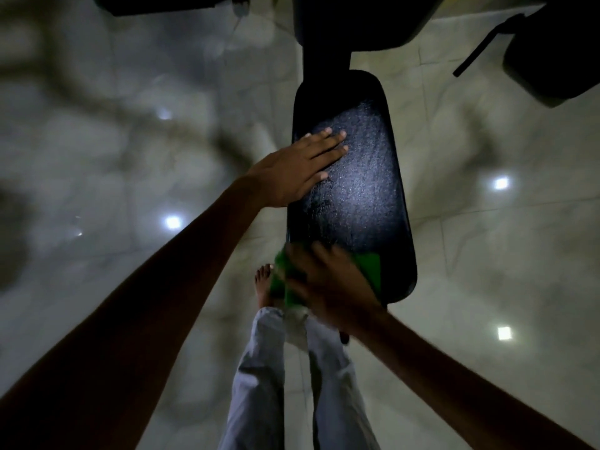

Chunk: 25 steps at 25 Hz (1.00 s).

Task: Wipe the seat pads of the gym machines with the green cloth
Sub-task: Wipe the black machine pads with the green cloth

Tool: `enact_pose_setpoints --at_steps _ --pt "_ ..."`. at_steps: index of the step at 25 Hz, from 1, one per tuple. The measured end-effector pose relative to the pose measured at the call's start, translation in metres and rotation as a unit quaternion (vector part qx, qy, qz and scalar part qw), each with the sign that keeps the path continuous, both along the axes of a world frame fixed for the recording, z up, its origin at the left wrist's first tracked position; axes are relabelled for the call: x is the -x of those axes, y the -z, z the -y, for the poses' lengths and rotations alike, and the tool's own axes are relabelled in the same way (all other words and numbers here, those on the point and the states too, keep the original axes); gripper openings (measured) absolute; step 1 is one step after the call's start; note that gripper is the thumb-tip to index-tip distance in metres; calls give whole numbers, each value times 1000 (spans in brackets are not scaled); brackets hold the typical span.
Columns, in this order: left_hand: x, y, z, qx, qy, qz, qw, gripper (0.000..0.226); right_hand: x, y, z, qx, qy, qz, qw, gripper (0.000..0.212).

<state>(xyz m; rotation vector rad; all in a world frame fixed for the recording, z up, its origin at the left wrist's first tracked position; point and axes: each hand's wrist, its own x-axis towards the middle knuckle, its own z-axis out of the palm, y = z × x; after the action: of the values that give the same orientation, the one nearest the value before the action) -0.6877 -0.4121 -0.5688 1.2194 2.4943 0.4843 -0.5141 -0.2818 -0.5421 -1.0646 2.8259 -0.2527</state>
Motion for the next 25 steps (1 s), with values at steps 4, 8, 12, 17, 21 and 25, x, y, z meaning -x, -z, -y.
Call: enact_pose_setpoints --at_steps 4,8,12,17,21,25 --pt "1 -6 0 -8 -2 8 1000 52 16 -6 -2 -46 -31 30 998 44" --pt "0 -9 0 -3 -7 22 1000 53 31 -5 -9 -9 35 -10 999 46" --pt "0 -10 0 -6 -25 24 999 52 -16 -6 -48 -17 -37 24 999 59" --pt "-11 1 -37 -20 -127 -12 992 58 76 -8 -77 74 331 32 940 54" --pt "5 -1 -56 -28 -191 -1 981 57 142 -9 -83 88 395 71 912 50" --pt "28 -4 -61 -13 -204 2 979 56 189 -6 -105 235 478 182 827 41"
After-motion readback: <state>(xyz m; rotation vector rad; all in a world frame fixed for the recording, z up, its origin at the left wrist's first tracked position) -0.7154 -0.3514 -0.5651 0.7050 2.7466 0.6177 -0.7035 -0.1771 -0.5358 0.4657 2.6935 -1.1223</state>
